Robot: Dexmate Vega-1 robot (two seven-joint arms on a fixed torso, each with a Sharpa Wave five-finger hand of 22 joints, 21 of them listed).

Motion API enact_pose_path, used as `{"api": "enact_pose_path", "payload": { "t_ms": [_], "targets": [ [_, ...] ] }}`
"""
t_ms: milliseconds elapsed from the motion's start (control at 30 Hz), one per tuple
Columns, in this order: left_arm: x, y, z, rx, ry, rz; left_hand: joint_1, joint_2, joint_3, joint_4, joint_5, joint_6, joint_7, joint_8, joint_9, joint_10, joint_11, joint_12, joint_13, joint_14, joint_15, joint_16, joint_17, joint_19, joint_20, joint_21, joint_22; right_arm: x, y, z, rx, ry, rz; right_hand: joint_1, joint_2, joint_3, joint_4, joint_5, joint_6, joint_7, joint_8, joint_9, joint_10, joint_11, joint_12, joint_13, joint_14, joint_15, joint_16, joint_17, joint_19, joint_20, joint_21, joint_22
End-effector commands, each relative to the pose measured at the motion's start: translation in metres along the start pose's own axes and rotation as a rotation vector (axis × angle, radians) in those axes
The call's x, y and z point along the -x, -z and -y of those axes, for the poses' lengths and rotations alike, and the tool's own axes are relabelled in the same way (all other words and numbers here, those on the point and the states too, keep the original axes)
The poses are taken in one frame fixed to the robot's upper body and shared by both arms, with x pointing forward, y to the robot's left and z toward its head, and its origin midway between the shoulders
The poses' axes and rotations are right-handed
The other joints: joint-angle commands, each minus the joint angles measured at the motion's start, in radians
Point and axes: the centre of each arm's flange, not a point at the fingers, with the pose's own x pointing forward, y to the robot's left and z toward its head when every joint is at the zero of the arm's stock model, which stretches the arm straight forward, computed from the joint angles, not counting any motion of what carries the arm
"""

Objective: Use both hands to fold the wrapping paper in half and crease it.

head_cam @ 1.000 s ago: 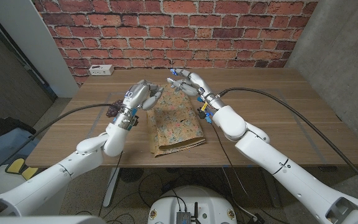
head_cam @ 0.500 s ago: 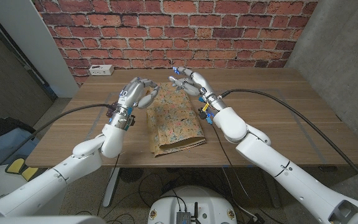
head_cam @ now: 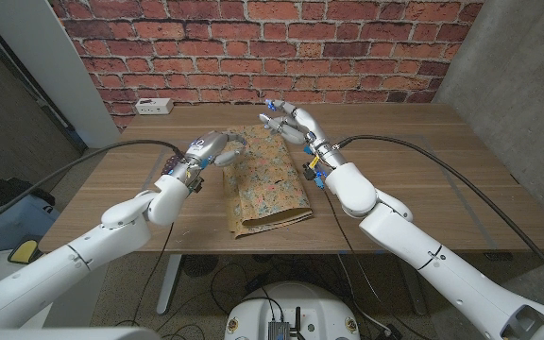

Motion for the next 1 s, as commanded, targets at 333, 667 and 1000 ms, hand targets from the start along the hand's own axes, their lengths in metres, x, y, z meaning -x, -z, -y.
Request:
{"api": "enact_pose_path", "payload": {
  "t_ms": [333, 667, 1000],
  "targets": [
    [-0.021, 0.002, 0.022, -0.047, 0.326, -0.028, 0.053, 0.033, -0.054, 0.003, -0.026, -0.063, -0.039, -0.071, -0.038, -0.076, -0.014, -0.056, -0.093, -0.102, -0.035, -0.037, -0.044, -0.081, -0.112, -0.086, 0.002, -0.008, 0.002, 0.004, 0.027, -0.002, -0.01, -0.023, -0.006, 0.007, -0.001, -0.002, -0.004, -0.006, 0.0, -0.001, -0.015, -0.004, -0.01, -0.001, -0.035, 0.005, -0.025, -0.013, -0.024, 0.007, -0.01, 0.004],
    [-0.024, 0.004, 0.034, -0.038, 0.422, -0.057, 0.054, 0.06, -0.074, 0.022, -0.032, -0.128, -0.04, -0.09, -0.041, -0.129, -0.008, -0.065, -0.123, -0.143, -0.023, -0.038, -0.043, -0.079, -0.089, -0.106, 0.002, -0.012, 0.005, 0.006, 0.026, 0.0, -0.008, -0.027, -0.008, 0.009, -0.003, -0.003, -0.004, -0.006, 0.0, -0.002, -0.013, -0.003, -0.01, -0.001, -0.037, 0.006, -0.029, -0.017, -0.026, 0.009, -0.011, 0.003],
    [-0.017, 0.003, 0.043, -0.023, 0.498, -0.087, 0.056, 0.059, -0.1, 0.024, -0.033, -0.216, -0.048, -0.096, -0.044, -0.197, -0.011, -0.068, -0.15, -0.198, -0.01, -0.041, -0.045, -0.093, -0.082, -0.137, 0.003, -0.016, 0.01, 0.007, 0.019, -0.002, -0.015, -0.031, -0.008, 0.012, -0.005, -0.003, -0.004, -0.007, 0.0, -0.003, -0.014, -0.004, -0.011, -0.001, -0.035, 0.004, -0.032, -0.022, -0.027, 0.009, -0.011, 0.003]
  ]
}}
